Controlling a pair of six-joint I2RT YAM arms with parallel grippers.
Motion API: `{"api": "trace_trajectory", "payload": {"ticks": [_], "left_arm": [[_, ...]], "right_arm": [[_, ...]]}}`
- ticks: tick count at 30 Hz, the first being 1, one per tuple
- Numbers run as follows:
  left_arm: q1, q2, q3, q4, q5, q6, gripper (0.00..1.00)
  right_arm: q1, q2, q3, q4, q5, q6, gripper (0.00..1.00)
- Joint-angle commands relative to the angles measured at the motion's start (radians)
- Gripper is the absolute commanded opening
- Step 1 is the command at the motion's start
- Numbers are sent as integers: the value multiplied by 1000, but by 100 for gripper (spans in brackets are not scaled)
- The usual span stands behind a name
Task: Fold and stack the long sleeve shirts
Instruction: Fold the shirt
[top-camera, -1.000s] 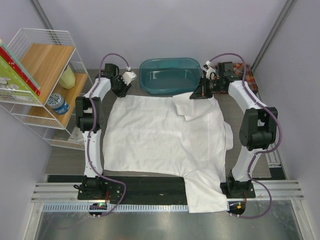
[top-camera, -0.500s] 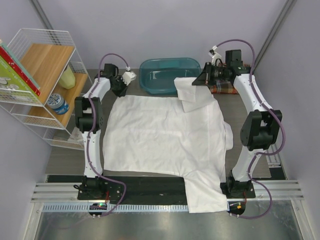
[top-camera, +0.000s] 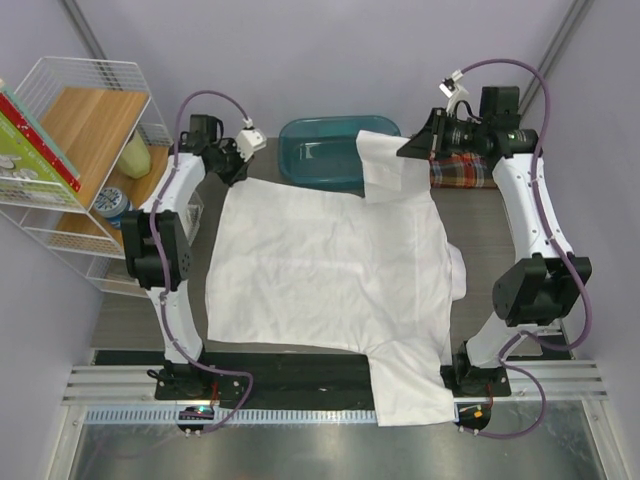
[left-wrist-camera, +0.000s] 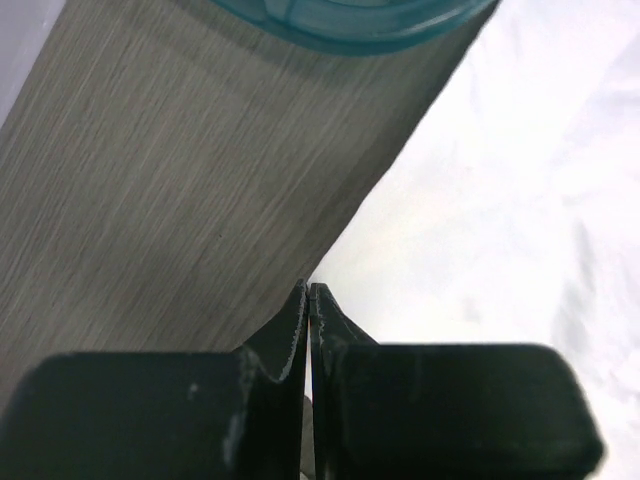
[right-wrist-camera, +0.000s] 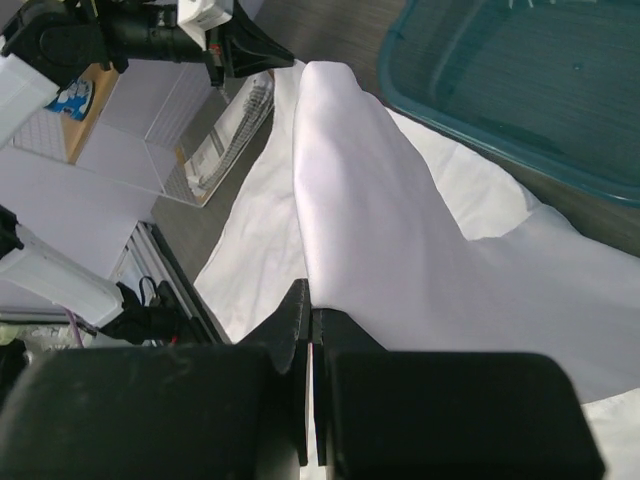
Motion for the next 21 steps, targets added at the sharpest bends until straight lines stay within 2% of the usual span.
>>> {"api": "trace_trajectory", "payload": {"ticks": [1, 10, 21], "left_arm": [[17, -97, -98, -22, 30, 103, 0], [47, -273, -316, 26, 67, 213, 0], [49, -388, -504, -49, 60, 385, 0]], "right_arm": [[-1, -105, 4, -98, -67, -116, 1], [1, -305, -73, -288, -74, -243, 1], [-1, -527, -295, -419, -28, -342, 1]]}}
